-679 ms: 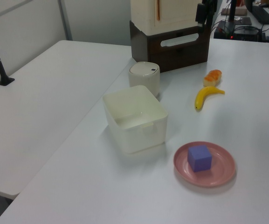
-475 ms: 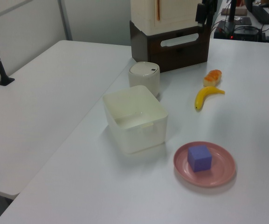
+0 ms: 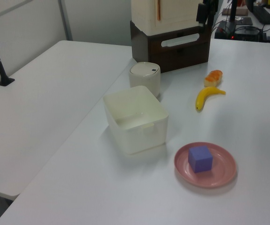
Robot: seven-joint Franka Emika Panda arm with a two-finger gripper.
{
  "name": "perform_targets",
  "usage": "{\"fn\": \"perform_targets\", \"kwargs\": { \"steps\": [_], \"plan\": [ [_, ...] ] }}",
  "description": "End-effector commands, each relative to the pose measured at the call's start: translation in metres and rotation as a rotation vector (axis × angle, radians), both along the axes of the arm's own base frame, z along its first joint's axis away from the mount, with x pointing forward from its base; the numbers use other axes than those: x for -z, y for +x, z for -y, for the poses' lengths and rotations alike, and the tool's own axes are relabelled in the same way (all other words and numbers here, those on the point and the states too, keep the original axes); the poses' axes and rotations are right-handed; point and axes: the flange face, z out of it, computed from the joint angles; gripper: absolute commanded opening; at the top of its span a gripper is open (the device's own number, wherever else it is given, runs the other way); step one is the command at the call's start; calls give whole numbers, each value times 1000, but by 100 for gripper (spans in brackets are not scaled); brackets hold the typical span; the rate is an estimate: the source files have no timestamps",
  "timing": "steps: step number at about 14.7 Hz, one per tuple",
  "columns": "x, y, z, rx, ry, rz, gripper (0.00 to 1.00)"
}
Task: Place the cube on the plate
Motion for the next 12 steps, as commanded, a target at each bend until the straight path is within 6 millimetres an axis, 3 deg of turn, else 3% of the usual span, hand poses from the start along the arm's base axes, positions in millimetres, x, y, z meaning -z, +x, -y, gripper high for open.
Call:
{"fn": "perform_targets", "kwargs": {
  "steps": [1,12],
  "plan": [
    [-2,-1,-5,-2,16,3,100],
    [0,0,-4,-27,0,-4,100]
  ]
}}
